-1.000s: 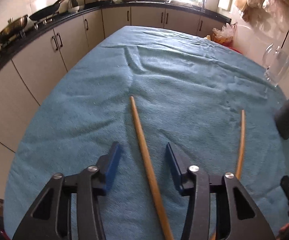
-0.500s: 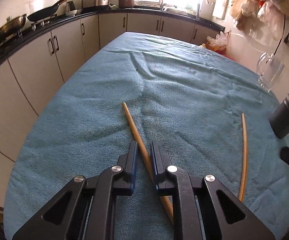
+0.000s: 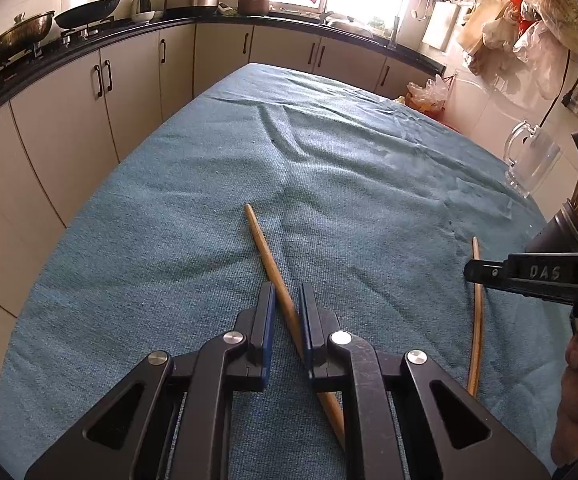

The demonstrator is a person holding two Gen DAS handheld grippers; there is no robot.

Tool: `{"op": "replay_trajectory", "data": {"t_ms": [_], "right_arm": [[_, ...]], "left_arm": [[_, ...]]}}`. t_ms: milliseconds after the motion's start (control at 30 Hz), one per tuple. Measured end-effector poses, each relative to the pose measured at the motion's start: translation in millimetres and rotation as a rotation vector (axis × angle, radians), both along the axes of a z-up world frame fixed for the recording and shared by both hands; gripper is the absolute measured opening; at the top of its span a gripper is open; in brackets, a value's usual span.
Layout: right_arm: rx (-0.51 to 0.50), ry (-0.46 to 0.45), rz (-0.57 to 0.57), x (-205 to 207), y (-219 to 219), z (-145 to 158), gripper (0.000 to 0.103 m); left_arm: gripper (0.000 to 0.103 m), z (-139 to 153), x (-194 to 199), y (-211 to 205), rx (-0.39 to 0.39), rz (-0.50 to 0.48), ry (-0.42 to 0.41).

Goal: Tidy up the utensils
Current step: 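Close the left tool on a chopstick while the right tool grasps the other, then lift both held chopsticks upright and carry them toward the black cup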

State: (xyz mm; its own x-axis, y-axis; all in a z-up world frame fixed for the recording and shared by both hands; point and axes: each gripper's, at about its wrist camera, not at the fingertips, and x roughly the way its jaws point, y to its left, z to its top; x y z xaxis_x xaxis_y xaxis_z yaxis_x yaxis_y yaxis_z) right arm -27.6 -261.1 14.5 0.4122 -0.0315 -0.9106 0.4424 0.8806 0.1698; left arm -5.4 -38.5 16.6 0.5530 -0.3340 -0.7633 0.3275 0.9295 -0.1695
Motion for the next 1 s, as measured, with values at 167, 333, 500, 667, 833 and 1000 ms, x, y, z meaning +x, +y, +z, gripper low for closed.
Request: {"op": "replay_trajectory", "data": {"t_ms": [167,333,500,667,833,1000], "right_arm": [[0.002,-0.025,0.054,-2,10,-1,0.007],[0.040,-0.158,0.057,-30,7,17,0.007],[-0.003,-0.243,0.073,-57,14,32,0.007],[-0.040,-0.325,0.084,-84,17,55,0.007],[-0.045,-0.397,0.084,-101,13,72,0.007],[-0.054,-0.463,0.090,-119,16,85,0.007]], "left_arm": [[0.010,0,1,1,-0.013,-0.005,0.007],[0.008,1,-1,-6,0.035,-0.013,0.001],[0.007,4,-2,-14,0.055,-0.040,0.028],[0.006,21,-4,-3,-0.020,-0.049,0.046],[0.006,54,-17,10,-0.086,-0.046,-0.009],[0.006,84,-36,13,-0.117,-0.059,-0.072]]}}
